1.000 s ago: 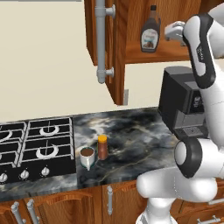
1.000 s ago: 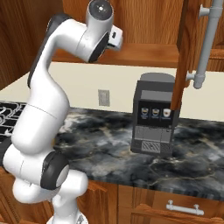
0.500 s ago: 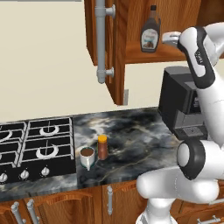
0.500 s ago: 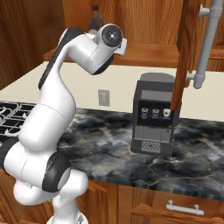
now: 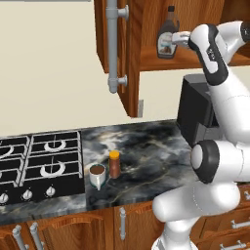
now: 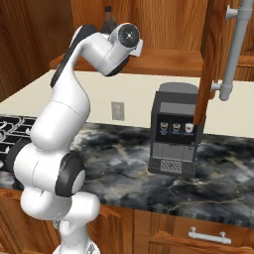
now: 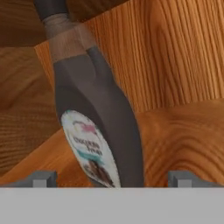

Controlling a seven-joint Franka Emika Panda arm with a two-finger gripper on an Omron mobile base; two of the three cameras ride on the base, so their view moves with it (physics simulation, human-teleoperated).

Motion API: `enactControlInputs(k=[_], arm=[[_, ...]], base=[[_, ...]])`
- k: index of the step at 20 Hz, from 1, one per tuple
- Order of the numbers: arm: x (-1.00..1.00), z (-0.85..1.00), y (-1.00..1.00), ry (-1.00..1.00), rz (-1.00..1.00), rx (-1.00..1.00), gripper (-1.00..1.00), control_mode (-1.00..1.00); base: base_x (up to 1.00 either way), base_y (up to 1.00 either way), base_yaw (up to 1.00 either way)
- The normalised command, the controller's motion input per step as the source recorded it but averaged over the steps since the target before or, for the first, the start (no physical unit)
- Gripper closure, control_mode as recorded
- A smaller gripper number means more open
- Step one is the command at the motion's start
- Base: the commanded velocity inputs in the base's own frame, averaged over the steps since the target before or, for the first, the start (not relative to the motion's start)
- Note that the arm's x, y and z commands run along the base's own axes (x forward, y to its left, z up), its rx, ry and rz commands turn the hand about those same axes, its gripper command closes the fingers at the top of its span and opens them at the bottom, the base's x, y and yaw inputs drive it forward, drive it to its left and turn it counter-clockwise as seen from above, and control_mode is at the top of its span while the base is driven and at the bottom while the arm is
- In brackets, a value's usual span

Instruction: Pick the syrup bottle and honey bottle from the cabinet and place them next to the mug.

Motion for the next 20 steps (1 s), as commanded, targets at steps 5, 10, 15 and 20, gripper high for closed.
enactControlInputs(k=[5, 10, 15, 20], arm=[[0.01, 0.08, -0.01, 0.04, 0.13, 0.0, -1.0, -1.0], [0.02, -0.06, 0.0, 0.0, 0.08, 0.0, -1.0, -1.0], [0.01, -0.02, 0.0, 0.03, 0.02, 0.0, -1.0, -1.0], [0.0, -0.26, 0.0, 0.0, 0.0, 0.0, -1.0, -1.0]], base=[[0.0, 0.0, 0.0], [0.0, 0.0, 0.0], [0.0, 0.0, 0.0], [0.0, 0.0, 0.0]])
